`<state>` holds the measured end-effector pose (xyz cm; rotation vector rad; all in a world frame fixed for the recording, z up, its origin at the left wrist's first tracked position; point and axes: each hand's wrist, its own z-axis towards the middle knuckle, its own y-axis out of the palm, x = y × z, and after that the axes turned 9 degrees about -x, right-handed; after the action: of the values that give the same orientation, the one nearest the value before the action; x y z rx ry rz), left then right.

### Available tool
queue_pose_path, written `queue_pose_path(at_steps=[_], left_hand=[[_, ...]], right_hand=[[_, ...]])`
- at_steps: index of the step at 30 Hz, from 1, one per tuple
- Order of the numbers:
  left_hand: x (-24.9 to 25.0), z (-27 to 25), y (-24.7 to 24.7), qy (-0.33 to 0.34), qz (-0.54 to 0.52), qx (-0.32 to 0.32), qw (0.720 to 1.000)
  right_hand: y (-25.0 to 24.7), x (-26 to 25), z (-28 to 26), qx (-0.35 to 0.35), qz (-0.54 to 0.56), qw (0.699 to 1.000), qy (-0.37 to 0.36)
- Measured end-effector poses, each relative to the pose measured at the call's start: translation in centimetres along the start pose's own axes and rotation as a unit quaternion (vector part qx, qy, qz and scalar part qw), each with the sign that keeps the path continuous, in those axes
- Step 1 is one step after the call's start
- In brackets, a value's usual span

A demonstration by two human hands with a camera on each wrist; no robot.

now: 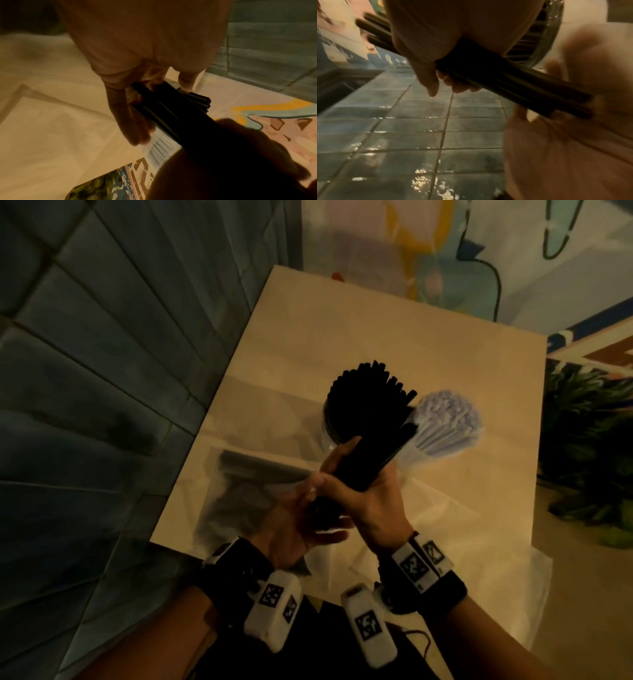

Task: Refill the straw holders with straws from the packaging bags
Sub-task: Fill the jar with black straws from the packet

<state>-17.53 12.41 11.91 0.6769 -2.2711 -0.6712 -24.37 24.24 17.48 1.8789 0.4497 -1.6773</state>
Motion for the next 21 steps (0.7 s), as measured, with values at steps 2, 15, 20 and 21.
queue_pose_path(at_steps=[2, 15, 20, 21], left_hand=[[-0.2, 0.2, 0.2, -0.008, 0.025, 0.007, 1.000], [2.3, 4.2, -1.5, 0.080, 0.191, 0.109, 0.972], [3.9, 5.2, -2.3, 0.194, 0.275, 0.169, 0.926], [4.1, 5.5, -2.2, 0.202, 0.304, 0.175, 0.914]], right_hand=[[-0.1, 0.5, -0.4, 0.004, 0.005, 1.000, 0.016], [-6.5, -2.0, 4.7, 0.188, -0.032, 0.977, -0.090], [-8.1, -2.1, 7.5, 0.219, -0.045, 0.968, -0.115], [-8.2, -1.7, 7.8, 0.220, -0.056, 0.969, -0.103]])
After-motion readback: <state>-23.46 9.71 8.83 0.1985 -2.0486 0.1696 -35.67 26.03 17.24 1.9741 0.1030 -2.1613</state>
